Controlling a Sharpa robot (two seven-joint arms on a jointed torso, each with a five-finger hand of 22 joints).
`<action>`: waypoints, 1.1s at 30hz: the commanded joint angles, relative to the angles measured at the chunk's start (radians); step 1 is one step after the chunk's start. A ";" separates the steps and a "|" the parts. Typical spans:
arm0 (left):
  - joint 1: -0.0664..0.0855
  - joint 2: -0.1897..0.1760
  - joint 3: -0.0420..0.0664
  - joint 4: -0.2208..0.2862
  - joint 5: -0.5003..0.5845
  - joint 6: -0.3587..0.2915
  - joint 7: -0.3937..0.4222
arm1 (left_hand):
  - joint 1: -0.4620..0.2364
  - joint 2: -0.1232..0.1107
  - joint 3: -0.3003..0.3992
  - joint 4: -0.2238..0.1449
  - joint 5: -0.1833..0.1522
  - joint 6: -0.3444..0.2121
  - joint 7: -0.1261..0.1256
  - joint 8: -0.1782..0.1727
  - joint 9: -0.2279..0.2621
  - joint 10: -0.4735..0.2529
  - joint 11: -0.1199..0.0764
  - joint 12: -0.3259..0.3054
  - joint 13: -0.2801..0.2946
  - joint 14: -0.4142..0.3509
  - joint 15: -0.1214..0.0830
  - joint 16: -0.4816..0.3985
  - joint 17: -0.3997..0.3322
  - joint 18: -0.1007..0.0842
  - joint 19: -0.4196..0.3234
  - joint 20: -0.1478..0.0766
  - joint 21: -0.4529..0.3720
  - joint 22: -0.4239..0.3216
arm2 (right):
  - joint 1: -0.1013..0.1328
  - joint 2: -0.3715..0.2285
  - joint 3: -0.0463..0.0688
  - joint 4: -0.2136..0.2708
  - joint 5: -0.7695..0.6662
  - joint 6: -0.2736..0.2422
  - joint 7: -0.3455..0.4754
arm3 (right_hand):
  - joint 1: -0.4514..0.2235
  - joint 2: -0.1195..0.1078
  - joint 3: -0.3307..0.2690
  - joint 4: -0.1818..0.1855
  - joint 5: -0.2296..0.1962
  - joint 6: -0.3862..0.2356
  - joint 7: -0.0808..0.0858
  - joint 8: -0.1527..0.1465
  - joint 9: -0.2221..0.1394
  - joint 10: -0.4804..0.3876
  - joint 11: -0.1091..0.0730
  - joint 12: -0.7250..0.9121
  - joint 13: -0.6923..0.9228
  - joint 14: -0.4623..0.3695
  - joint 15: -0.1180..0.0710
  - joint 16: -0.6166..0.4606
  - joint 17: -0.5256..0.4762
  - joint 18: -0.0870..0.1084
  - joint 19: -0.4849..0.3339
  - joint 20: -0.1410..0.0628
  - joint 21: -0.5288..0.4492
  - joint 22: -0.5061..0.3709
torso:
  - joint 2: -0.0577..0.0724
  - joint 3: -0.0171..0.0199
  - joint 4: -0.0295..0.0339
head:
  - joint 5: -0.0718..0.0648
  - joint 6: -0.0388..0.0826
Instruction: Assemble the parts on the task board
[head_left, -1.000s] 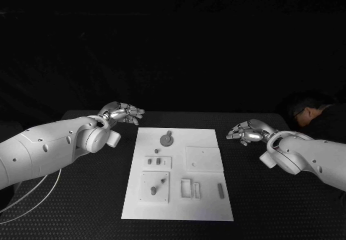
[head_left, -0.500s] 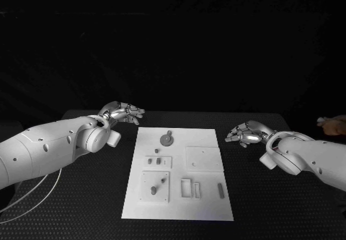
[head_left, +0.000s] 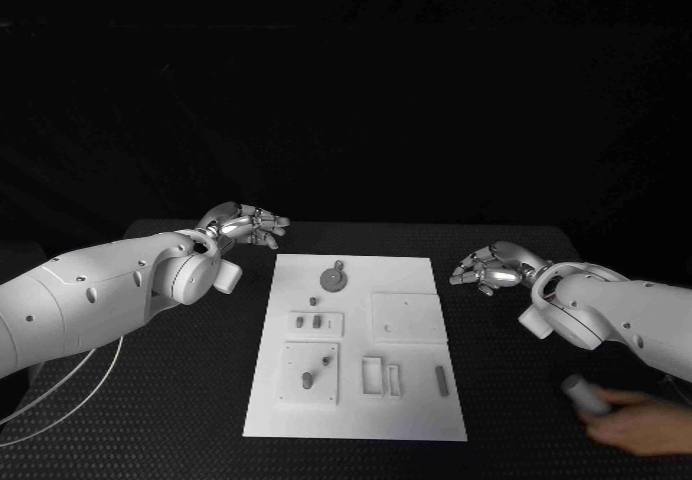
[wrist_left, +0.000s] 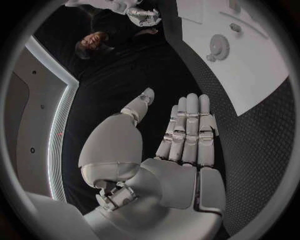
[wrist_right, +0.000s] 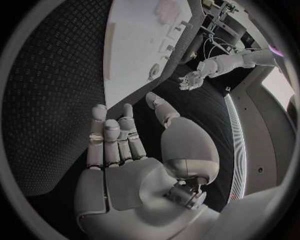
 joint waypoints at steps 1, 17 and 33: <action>0.001 0.001 0.001 0.002 0.006 0.003 0.015 | 0.001 0.007 -0.004 -0.003 -0.004 0.005 -0.002 0.005 0.000 0.004 -0.006 0.005 0.001 -0.003 0.006 -0.005 0.001 0.002 0.000 0.005 -0.003 0.001 | 0.000 0.000 0.000 0.001 -0.010 0.017 0.000 | -0.003 -0.004 -0.001 0.001 0.002 0.001 0.003 0.001 0.001 0.006 -0.001 0.007 0.002 0.001 -0.006 0.004 0.001 0.007 0.006 0.001 0.006 0.002 | 0.000 0.0001 0.0000 | 0.000 0.000; 0.001 0.000 0.001 0.002 0.006 0.003 0.016 | 0.002 0.007 -0.004 -0.003 -0.004 0.005 -0.002 0.006 0.000 0.004 -0.006 0.005 0.001 -0.003 0.006 -0.005 0.002 0.002 0.000 0.005 -0.003 0.002 | 0.000 0.003 0.000 0.001 -0.009 0.018 0.001 | -0.004 -0.004 0.000 0.001 0.002 0.001 0.003 0.000 0.002 0.007 -0.001 0.007 0.003 0.002 -0.006 0.005 0.001 0.007 0.007 0.001 0.006 0.002 | 0.000 0.0001 -0.0001 | -0.001 0.002; 0.001 -0.001 0.001 0.003 0.006 0.004 0.015 | 0.002 0.007 -0.004 -0.004 -0.004 0.005 -0.002 0.006 0.000 0.004 -0.006 0.005 0.001 -0.003 0.006 -0.006 0.003 0.001 0.000 0.005 -0.004 0.002 | -0.001 0.003 0.000 0.004 -0.008 0.016 0.001 | -0.007 -0.003 0.000 0.002 0.002 0.003 0.003 0.001 0.004 0.008 -0.001 0.007 0.004 0.002 -0.006 0.007 0.001 0.007 0.008 0.000 0.007 0.003 | 0.000 0.0000 0.0006 | -0.004 0.003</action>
